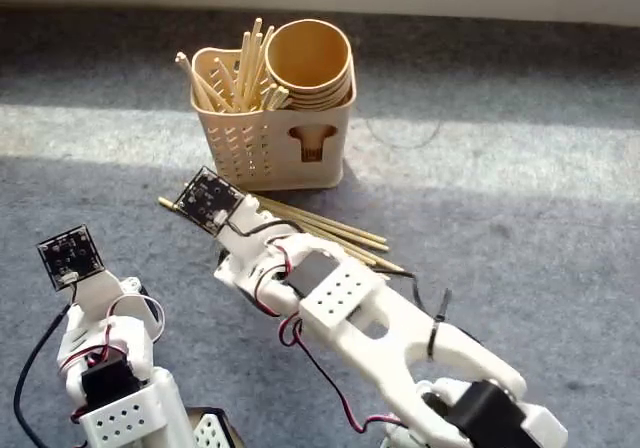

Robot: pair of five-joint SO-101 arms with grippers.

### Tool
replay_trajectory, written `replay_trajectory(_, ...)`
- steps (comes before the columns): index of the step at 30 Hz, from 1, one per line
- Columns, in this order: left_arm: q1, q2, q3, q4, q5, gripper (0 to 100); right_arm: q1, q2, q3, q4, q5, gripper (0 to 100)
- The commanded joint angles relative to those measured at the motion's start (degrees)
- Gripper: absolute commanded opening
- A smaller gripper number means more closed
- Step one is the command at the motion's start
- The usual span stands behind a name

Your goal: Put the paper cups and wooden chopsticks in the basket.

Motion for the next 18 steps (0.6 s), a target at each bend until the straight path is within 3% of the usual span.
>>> replay_trajectory(1, -1.1, -0.48, 1.1, -0.18, -0.62, 1, -0.4, 6.55, -5.93, -1.36, 0.7, 12.4)
replay_trajectory(18, -1.1, -0.48, 1.1, -0.18, -0.62, 1, 1.71, 28.79, -19.12, -1.36, 0.7, 12.3)
